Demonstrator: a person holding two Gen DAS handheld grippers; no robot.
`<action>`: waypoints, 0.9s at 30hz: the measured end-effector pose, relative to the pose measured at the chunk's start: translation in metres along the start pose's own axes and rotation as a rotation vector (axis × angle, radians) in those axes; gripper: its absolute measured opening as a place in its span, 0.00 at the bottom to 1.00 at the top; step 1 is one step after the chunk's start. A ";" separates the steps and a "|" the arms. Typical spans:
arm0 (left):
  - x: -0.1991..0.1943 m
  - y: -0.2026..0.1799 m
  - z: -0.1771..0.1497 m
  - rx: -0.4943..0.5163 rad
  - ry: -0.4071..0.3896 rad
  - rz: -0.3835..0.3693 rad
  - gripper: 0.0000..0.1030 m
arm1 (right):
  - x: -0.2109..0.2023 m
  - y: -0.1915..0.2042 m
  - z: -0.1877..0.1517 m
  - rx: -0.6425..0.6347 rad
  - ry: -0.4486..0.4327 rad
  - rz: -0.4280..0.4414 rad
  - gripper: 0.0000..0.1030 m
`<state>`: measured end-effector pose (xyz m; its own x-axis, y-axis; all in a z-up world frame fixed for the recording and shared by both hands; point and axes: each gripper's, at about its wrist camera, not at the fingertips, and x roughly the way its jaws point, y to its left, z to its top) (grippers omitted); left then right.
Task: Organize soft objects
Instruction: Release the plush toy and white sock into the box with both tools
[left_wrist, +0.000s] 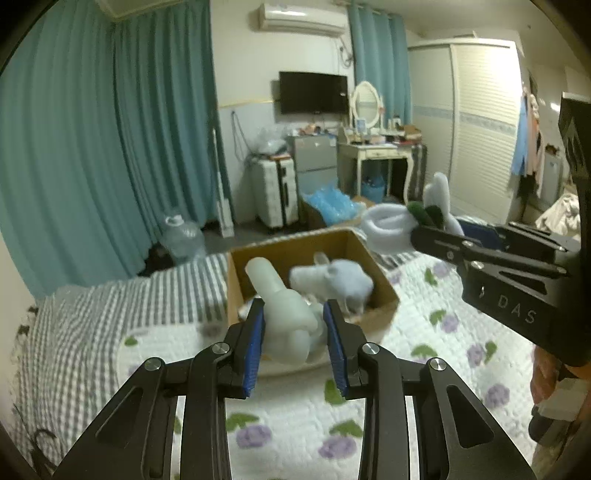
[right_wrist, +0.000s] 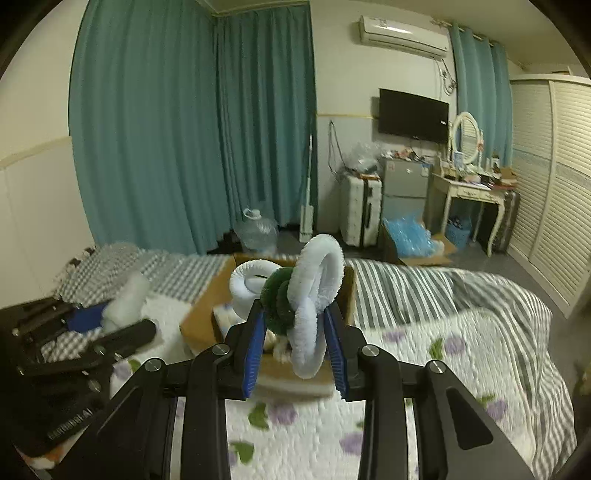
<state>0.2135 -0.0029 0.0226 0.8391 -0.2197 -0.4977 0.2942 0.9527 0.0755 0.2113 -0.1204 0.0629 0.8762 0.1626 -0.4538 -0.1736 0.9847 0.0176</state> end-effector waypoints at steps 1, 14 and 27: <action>0.006 0.001 0.004 -0.001 0.001 0.005 0.30 | 0.005 0.000 0.005 -0.003 -0.002 0.003 0.30; 0.124 0.027 0.023 0.001 0.022 -0.003 0.35 | 0.157 -0.024 0.030 0.054 0.100 0.031 0.30; 0.166 0.035 -0.006 0.026 0.135 0.104 0.68 | 0.208 -0.040 -0.004 0.087 0.147 -0.014 0.69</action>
<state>0.3604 -0.0050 -0.0629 0.7971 -0.0888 -0.5973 0.2225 0.9627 0.1539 0.3985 -0.1263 -0.0359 0.8022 0.1437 -0.5795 -0.1161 0.9896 0.0847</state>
